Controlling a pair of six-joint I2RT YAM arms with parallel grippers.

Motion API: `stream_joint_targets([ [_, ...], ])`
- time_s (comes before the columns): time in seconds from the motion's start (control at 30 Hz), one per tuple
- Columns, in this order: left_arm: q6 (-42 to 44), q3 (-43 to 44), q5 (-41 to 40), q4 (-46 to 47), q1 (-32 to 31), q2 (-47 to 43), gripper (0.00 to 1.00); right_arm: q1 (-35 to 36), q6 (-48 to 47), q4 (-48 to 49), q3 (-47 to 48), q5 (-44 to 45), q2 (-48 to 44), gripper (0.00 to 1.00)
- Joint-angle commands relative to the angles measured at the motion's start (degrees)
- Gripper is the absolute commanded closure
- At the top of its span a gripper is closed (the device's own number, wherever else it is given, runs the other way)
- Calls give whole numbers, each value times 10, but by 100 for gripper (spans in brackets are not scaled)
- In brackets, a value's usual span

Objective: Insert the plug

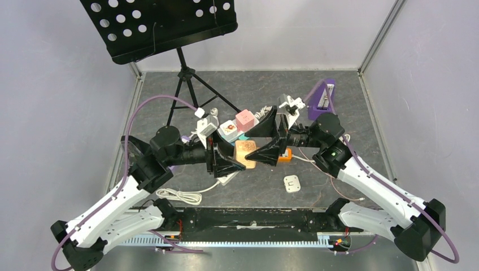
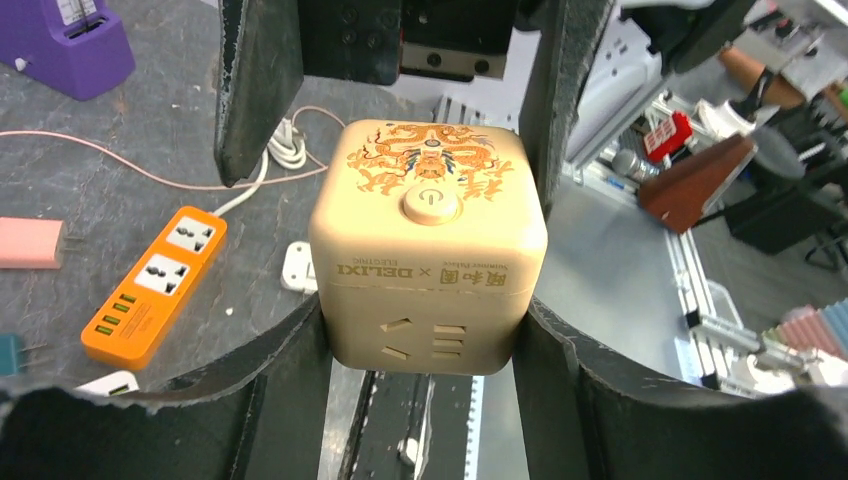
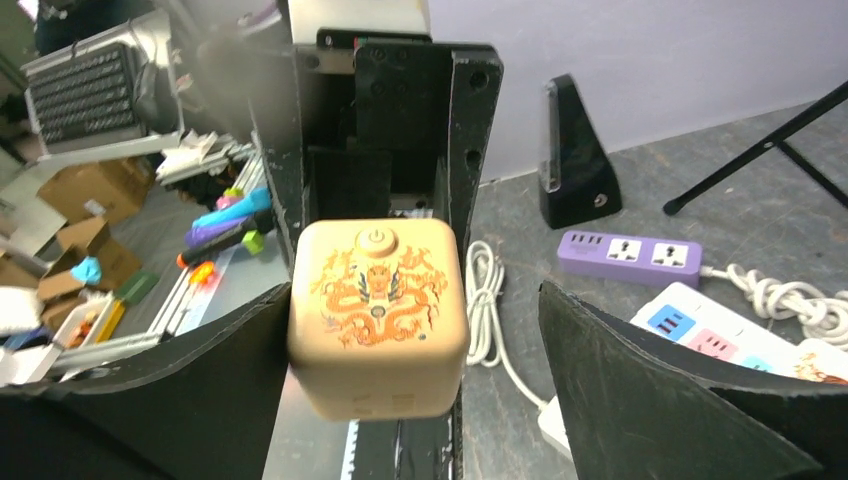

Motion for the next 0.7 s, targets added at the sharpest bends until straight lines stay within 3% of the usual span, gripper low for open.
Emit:
stream_joint_targets([
  [0.0,109,35,72,-70,1,-35,98,-1,-44,-49,14,-74,-10,12],
  [0.2,145,41,104,-99,1,-45,98,-1,-38,-51,-6,-80,-9,18],
  [0.4,136,42,92,-93,1,-26,98,12,-38,-28,-17,-43,-5,10],
  [0.67,126,45,67,-89,1,-13,98,33,-70,-87,6,6,25,11],
])
